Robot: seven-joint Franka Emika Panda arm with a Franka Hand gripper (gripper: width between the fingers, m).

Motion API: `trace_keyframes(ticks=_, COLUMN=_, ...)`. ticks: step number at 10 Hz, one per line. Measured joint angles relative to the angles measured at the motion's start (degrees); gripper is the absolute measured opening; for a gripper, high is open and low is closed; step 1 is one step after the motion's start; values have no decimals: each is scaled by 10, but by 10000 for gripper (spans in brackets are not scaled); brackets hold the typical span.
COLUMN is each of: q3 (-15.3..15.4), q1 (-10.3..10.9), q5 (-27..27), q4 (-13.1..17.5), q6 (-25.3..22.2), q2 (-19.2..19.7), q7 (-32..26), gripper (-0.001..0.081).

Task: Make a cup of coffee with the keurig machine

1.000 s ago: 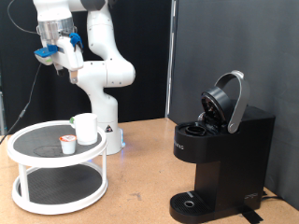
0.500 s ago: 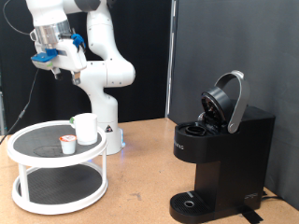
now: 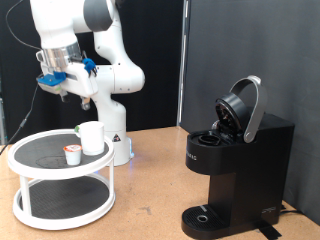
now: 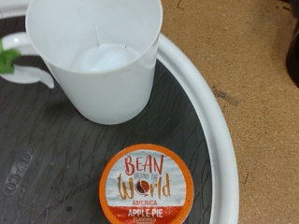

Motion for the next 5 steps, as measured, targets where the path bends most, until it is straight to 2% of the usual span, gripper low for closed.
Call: trace_keyframes(ticks=5, q3=-1, q1=0, q5=-22, q4=-56, q6=95, q2=2, q7=-22, gripper=734)
